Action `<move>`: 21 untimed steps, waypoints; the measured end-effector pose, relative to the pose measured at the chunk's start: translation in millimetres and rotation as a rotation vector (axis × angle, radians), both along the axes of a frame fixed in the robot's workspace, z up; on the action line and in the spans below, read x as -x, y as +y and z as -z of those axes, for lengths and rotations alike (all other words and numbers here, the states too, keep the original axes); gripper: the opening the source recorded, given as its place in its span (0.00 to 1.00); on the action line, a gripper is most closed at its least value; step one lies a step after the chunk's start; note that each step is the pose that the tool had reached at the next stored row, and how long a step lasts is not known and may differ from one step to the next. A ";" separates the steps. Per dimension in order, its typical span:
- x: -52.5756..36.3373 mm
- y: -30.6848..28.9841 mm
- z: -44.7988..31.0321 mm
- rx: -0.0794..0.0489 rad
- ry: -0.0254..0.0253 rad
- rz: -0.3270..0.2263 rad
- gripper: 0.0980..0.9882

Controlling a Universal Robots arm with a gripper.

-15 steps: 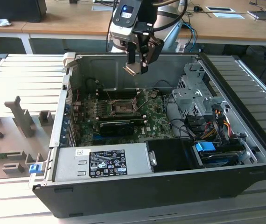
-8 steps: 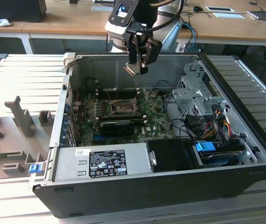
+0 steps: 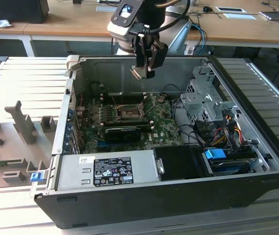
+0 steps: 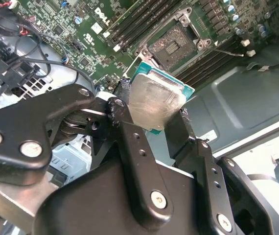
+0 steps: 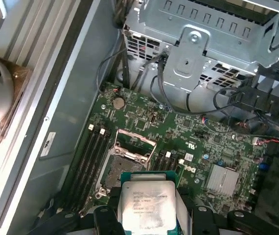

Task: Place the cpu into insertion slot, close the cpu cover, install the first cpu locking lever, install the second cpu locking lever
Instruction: 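Place the cpu into insertion slot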

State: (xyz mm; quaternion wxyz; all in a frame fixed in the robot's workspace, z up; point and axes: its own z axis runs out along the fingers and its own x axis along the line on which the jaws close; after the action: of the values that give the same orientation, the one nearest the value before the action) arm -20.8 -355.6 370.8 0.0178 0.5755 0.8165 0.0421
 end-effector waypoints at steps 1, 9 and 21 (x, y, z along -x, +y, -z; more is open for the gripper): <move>0.0 0.0 0.1 0.000 0.0000 0.010 0.48; 0.0 0.0 0.6 0.000 0.0000 0.103 0.48; 2.0 0.0 5.8 0.000 0.0000 0.291 0.48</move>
State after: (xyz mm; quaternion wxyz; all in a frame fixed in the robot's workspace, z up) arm -22.8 -355.6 365.0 0.0238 0.6879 0.7244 0.0391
